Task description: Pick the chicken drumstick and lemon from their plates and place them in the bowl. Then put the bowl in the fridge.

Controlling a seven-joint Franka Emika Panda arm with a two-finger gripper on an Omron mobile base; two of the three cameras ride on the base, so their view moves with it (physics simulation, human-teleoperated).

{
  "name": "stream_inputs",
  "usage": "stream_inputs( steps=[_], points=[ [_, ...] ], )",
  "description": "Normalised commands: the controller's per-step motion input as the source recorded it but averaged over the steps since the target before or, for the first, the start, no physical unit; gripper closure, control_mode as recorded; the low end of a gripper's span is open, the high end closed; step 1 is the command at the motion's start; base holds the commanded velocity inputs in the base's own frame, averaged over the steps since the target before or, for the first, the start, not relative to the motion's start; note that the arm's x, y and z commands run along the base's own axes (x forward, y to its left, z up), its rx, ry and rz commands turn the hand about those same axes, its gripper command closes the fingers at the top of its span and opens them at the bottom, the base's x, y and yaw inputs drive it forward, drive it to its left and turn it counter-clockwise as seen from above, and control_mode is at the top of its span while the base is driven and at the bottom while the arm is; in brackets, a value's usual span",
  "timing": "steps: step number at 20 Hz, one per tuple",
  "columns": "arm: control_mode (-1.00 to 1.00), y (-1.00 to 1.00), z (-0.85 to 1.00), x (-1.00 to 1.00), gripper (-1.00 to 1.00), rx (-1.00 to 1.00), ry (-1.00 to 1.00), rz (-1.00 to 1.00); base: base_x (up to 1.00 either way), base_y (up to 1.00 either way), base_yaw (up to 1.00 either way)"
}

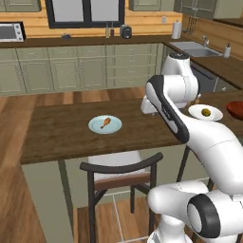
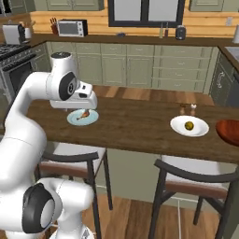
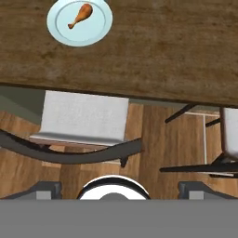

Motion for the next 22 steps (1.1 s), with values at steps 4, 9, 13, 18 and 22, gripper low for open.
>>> stream_inputs(
  steps=[4, 9, 13, 18, 22],
  points=[
    [1.00, 0.00, 0.00, 0.00, -1.00, 0.00, 0.00, 0.00, 0.08, 0.93, -0.02],
    [1.00, 0.00, 0.00, 0.00, -1.00, 0.00, 0.00, 0.00, 0.46, 0.28, -0.01],
    [1.00, 0.00, 0.00, 0.00, -1.00, 0.00, 0.00, 0.00, 0.77, -0.06, 0.00],
    [1.00, 0.00, 0.00, 0.00, -1.00, 0.00, 0.00, 0.00, 0.78, 0.00, 0.00],
    [-1.00, 0.03, 0.00, 0.92, -1.00, 0.00, 0.03, -0.01, 0.00, 0.00, 0.00]
  ],
)
